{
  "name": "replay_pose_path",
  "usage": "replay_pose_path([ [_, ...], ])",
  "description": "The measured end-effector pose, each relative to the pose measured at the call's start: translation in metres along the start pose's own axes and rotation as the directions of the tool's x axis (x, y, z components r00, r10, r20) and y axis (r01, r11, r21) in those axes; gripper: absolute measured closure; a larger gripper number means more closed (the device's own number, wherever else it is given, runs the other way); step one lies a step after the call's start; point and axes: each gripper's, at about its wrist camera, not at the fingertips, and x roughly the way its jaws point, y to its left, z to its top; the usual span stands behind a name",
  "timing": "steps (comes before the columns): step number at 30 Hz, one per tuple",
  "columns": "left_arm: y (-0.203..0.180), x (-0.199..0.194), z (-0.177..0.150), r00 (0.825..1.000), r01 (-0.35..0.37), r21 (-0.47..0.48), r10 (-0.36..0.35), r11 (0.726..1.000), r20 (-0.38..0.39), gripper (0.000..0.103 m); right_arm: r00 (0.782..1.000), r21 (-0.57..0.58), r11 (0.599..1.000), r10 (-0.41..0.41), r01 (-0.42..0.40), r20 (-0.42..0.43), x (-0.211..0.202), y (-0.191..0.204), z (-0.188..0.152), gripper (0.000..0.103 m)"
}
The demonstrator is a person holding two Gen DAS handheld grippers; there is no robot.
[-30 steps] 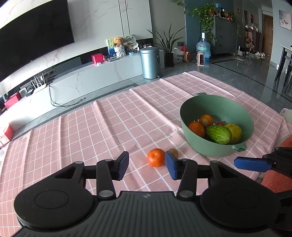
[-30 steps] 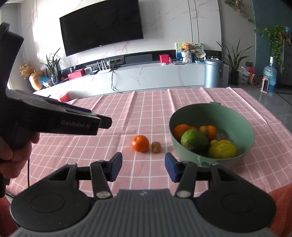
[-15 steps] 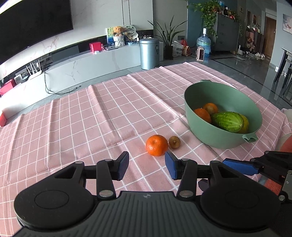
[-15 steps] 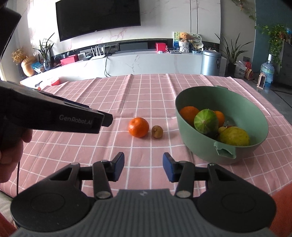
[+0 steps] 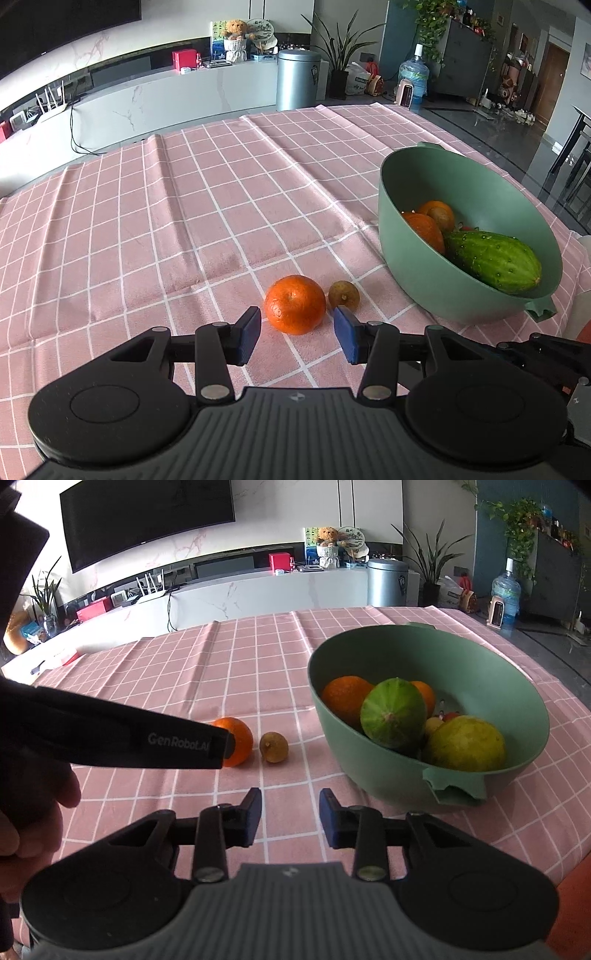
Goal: Organize fruits
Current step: 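Withdraw both tools and approach the last mandarin and brown fruit, then grasp the mandarin with the left tool while the right tool grasps the brown fruit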
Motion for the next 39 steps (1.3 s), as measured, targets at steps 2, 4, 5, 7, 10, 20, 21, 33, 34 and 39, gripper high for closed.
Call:
replay_pose_path([
  [2, 0.001, 0.004, 0.002, 1.000, -0.001, -0.005, 0.001, 1.000, -0.008, 0.049, 1.000, 0.013, 1.000, -0.001, 0.001, -0.001, 0.005, -0.002, 0.000, 0.072],
  [4, 0.002, 0.008, 0.003, 1.000, -0.004, -0.010, 0.004, 1.000, -0.017, 0.049, 1.000, 0.029, 1.000, -0.002, 0.002, 0.001, 0.009, -0.005, 0.001, 0.072],
  [5, 0.003, 0.010, 0.003, 1.000, -0.005, -0.013, 0.005, 1.000, -0.019, 0.049, 1.000, 0.037, 0.999, 0.001, -0.001, 0.002, 0.011, -0.006, 0.002, 0.072],
  [7, 0.004, 0.014, 0.005, 1.000, -0.002, -0.016, 0.001, 1.000, -0.026, 0.049, 1.000, 0.048, 0.999, 0.002, -0.002, 0.004, 0.015, -0.006, 0.003, 0.072],
  [10, 0.005, 0.020, 0.005, 0.999, 0.006, -0.019, -0.007, 1.000, -0.039, 0.049, 1.000, 0.057, 0.998, 0.001, -0.001, 0.004, 0.020, -0.006, 0.003, 0.072],
  [20, 0.009, 0.023, 0.006, 0.999, 0.034, -0.052, -0.036, 0.998, -0.037, 0.055, 1.000, 0.064, 0.998, -0.005, 0.005, 0.009, 0.031, -0.002, 0.004, 0.072],
  [21, 0.009, 0.023, 0.006, 0.999, 0.035, -0.057, -0.038, 0.998, -0.038, 0.055, 1.000, 0.063, 0.998, -0.005, 0.004, 0.012, 0.031, -0.001, 0.004, 0.072],
  [33, 0.045, -0.007, 0.008, 0.998, -0.066, -0.210, 0.061, 0.976, -0.029, 0.056, 0.998, 0.007, 0.999, -0.037, 0.036, 0.056, 0.049, 0.021, 0.010, 0.074],
  [34, 0.048, -0.008, 0.008, 0.997, -0.074, -0.216, 0.069, 0.974, -0.030, 0.056, 0.998, 0.000, 0.999, -0.042, 0.042, 0.055, 0.051, 0.024, 0.010, 0.074],
  [39, 0.052, -0.008, 0.008, 0.997, -0.080, -0.227, 0.074, 0.971, -0.034, 0.056, 0.996, 0.008, 0.998, -0.069, 0.068, 0.054, 0.057, 0.031, 0.013, 0.075],
])
